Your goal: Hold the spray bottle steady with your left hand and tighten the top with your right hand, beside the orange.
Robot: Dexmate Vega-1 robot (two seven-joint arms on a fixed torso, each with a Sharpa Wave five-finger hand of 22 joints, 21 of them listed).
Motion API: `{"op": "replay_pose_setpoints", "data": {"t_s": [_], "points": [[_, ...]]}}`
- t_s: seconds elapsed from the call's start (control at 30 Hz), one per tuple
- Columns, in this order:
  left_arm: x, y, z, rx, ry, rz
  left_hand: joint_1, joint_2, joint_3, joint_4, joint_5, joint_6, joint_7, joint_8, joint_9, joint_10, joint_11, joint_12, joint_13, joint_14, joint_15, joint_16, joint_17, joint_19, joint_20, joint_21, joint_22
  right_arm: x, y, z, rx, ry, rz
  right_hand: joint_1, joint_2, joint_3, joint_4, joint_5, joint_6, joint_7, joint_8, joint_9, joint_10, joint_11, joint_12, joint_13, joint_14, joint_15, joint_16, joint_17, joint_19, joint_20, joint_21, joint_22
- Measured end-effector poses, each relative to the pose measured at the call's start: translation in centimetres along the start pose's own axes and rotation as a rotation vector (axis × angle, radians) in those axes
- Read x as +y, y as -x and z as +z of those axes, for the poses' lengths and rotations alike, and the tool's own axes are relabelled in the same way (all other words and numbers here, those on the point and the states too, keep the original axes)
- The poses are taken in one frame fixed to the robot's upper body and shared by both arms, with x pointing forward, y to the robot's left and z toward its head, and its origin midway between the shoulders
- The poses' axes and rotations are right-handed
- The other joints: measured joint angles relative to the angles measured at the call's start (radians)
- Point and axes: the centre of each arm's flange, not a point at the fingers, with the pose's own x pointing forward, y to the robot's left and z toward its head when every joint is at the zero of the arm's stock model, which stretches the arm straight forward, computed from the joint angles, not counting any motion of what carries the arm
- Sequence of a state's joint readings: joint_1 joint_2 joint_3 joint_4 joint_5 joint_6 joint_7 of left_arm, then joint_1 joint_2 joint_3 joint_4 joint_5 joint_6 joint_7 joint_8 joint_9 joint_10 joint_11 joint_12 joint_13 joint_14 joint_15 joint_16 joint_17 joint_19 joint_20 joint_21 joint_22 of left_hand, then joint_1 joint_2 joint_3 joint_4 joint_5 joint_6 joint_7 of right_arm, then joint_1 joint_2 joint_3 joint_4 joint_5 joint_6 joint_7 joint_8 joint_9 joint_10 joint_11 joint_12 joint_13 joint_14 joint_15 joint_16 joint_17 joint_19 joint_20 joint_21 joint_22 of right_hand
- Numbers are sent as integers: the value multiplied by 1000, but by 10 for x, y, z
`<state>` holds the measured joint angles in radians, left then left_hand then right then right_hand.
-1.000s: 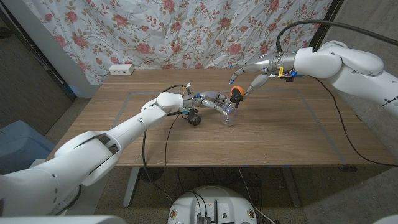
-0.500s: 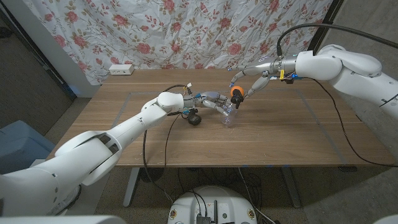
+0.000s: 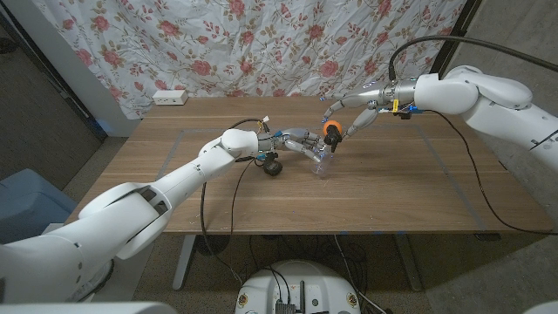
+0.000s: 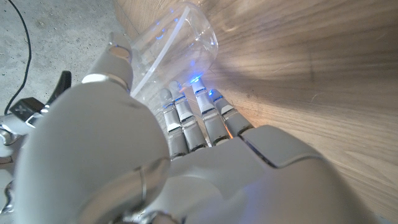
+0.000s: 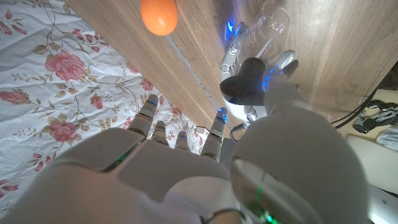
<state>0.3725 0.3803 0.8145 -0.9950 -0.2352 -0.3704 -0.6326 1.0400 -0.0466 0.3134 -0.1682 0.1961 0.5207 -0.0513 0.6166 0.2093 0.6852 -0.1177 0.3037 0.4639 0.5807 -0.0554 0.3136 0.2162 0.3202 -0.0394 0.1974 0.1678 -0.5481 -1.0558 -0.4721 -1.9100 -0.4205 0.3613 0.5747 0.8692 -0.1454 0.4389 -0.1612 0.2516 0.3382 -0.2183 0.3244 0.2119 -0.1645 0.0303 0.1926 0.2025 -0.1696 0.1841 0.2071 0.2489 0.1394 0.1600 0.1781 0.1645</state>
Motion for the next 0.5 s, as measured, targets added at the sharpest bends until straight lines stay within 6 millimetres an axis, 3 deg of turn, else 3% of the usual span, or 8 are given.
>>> {"op": "replay_pose_setpoints", "data": {"t_s": [0.3, 0.5], "points": [[1, 1, -1, -2, 3, 15, 0, 0, 0, 0, -1, 2, 2, 0, 0, 4, -2, 2, -2, 0, 0, 0, 0, 0, 0, 0, 0, 5, -3, -3, 2, -29, 7, -8, 7, -8, 8, 11, 38, 1, 11, 3, 0, 0, 8, 0, -6, -6, 2, 5, 1, -30, 0, -2], [1, 2, -2, -2, 4, 22, 0, 0, 0, 0, -3, 2, 2, 0, 0, 4, -2, 2, -2, 0, 0, 0, 0, 0, 0, 0, 0, 5, -4, -4, 2, -43, 14, -23, 2, -14, 14, 15, 67, 0, 20, 5, -7, -18, 8, 0, -2, -9, 8, 5, 12, -41, 0, -2]]}}
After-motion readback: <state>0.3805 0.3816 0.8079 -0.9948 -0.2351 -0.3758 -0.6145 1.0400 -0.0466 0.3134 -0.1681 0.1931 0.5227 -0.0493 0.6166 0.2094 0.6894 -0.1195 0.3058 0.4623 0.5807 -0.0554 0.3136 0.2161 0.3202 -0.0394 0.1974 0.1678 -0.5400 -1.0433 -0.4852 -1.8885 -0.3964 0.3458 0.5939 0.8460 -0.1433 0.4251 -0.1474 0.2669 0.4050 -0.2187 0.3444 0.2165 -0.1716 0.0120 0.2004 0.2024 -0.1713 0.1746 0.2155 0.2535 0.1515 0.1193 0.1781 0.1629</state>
